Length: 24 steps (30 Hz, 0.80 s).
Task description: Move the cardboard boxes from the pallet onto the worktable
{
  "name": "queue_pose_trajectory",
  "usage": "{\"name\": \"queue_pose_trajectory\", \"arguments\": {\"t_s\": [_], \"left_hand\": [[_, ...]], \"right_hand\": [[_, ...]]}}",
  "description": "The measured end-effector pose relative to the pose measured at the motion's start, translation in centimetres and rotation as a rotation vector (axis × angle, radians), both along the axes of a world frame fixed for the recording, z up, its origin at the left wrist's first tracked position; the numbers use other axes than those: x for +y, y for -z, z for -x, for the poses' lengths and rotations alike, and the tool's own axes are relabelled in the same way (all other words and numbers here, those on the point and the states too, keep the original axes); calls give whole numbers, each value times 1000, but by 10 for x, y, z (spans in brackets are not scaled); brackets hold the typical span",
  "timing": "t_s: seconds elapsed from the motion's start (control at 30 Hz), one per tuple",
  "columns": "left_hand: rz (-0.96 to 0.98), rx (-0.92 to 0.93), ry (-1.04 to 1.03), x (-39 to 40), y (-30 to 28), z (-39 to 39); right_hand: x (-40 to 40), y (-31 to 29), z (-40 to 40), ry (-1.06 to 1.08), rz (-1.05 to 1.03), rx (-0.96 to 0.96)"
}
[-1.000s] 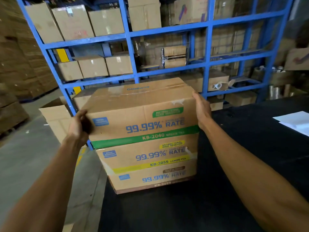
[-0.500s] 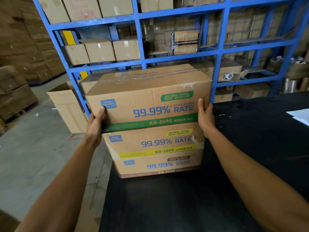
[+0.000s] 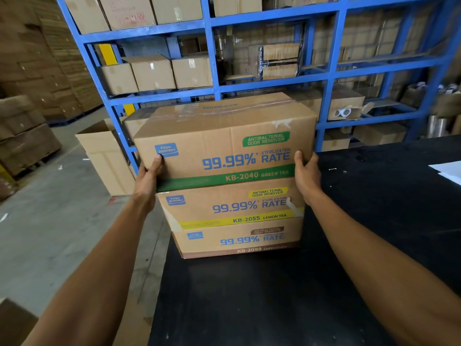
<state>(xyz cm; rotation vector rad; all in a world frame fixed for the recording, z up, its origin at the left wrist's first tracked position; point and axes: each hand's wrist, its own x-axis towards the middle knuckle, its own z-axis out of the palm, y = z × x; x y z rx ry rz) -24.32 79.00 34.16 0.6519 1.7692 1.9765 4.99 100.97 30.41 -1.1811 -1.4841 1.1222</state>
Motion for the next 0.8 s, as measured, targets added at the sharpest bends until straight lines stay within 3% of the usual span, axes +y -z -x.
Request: {"name": "queue_pose_trajectory", "arguments": {"t_s": [0.23,0.4,0.53,0.8], "left_hand": [[156,33,-181,-25,28,-53],[296,62,-160,-88,80,-103],[335,25,-177,-178,115,-119],[384,-70,-430,-432,151,-158]], "right_hand": [[-68,43,2,-9,-124,-327],[-155,86,29,-362,-143,-445],[-232,104,47,-630,-209,-485],[-440,120,75,-1043,-300,-522]]}}
